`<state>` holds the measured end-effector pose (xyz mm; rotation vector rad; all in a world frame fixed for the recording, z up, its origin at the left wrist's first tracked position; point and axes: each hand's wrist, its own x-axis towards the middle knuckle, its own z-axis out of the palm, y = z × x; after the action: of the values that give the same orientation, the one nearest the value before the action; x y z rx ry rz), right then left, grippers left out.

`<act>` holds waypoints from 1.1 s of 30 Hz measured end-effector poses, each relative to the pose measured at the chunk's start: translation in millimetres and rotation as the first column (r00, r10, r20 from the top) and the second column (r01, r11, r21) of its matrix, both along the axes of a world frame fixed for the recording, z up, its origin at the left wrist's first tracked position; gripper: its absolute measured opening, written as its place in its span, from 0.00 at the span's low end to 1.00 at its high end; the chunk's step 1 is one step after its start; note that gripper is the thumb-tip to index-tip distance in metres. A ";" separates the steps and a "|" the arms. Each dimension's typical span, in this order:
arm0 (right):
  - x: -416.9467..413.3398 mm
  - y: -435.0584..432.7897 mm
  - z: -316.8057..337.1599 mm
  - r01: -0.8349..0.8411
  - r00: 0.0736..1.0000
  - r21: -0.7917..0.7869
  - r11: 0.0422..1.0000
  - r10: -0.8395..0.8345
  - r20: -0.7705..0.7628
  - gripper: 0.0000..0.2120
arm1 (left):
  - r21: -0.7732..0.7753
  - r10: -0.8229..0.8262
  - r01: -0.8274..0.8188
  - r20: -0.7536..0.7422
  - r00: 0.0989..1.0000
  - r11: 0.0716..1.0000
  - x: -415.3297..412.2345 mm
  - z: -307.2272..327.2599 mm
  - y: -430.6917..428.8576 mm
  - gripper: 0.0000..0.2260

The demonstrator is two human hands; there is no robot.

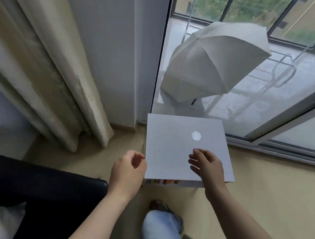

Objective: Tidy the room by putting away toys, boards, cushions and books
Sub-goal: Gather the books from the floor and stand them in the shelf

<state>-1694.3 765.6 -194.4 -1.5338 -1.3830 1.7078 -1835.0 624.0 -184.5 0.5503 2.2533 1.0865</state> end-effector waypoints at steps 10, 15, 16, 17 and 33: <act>28.2 59.0 -151.4 -0.074 0.997 0.038 0.997 0.075 -0.024 0.05 | 0.098 0.078 -0.091 0.128 0.989 0.991 48.5 -173.4 74.9 0.03; 22.5 86.4 -214.2 -0.103 0.984 0.126 0.987 0.120 -0.132 0.07 | 0.162 0.107 -0.112 0.036 0.994 0.980 47.5 -242.0 88.5 0.03; 23.0 88.3 -225.9 -0.107 0.977 0.145 0.984 0.131 -0.167 0.07 | 0.188 0.102 -0.104 0.020 0.995 0.977 49.9 -254.6 91.7 0.03; 24.8 90.7 -241.2 -0.117 0.970 0.178 0.977 0.151 -0.191 0.07 | 0.215 0.094 -0.091 -0.002 0.996 0.972 55.2 -268.7 95.7 0.03; 143.0 103.4 -344.1 -0.233 0.903 0.333 0.914 0.330 -0.275 0.06 | 0.300 0.253 -0.232 -0.032 0.967 0.925 164.6 -366.6 110.9 0.02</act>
<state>-1551.3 868.9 -538.5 -0.8727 -1.6489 1.7276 -1670.4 734.8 -551.1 0.4388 2.2780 1.5684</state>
